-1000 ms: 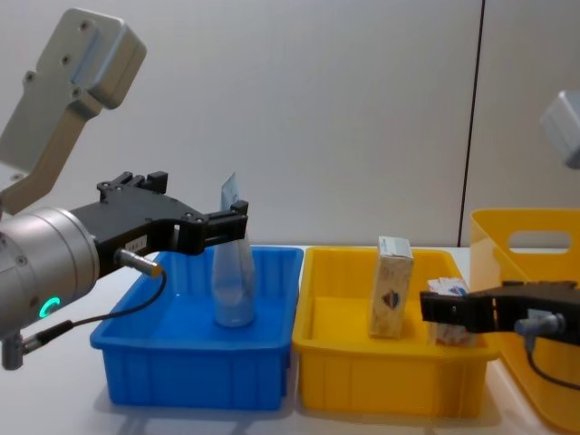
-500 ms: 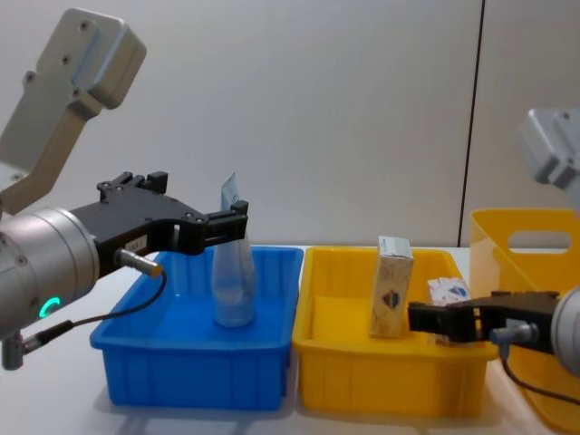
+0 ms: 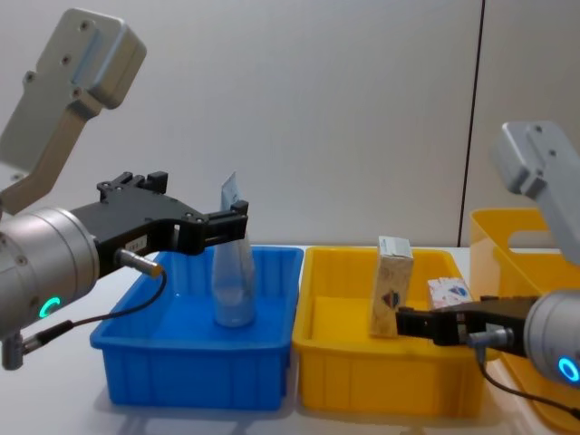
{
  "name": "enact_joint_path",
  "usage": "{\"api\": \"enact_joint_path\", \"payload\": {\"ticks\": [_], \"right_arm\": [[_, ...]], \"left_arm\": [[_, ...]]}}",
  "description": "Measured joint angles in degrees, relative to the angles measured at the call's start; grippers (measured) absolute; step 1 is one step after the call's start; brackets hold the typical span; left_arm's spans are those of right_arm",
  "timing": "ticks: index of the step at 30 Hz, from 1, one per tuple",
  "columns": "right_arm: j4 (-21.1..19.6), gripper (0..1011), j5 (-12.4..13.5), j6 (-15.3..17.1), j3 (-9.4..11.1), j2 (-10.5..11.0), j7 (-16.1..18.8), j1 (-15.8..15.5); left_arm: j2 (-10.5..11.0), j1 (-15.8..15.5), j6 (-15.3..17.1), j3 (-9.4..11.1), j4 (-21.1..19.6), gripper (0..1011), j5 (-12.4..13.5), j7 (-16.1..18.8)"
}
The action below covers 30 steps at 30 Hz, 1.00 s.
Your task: Bimanual collaborative sorting of washing and personal care products
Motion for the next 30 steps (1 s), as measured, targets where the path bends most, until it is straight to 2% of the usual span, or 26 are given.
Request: {"api": "enact_joint_path", "payload": {"ticks": [18, 23, 30], "right_arm": [[4.29, 996, -2.98, -1.7, -0.11, -2.6, -3.32, 1.91], [4.89, 907, -3.45, -1.99, -0.09, -2.97, -3.85, 2.17], [5.41, 702, -3.8, -2.18, -0.09, -3.28, -4.29, 2.35]], "left_arm": [[0.0, 0.0, 0.0, 0.0, 0.0, 1001, 0.0, 0.0], [0.0, 0.0, 0.0, 0.0, 0.0, 1002, 0.0, 0.0], [0.0, 0.0, 0.0, 0.0, 0.0, 1001, 0.0, 0.0]]}}
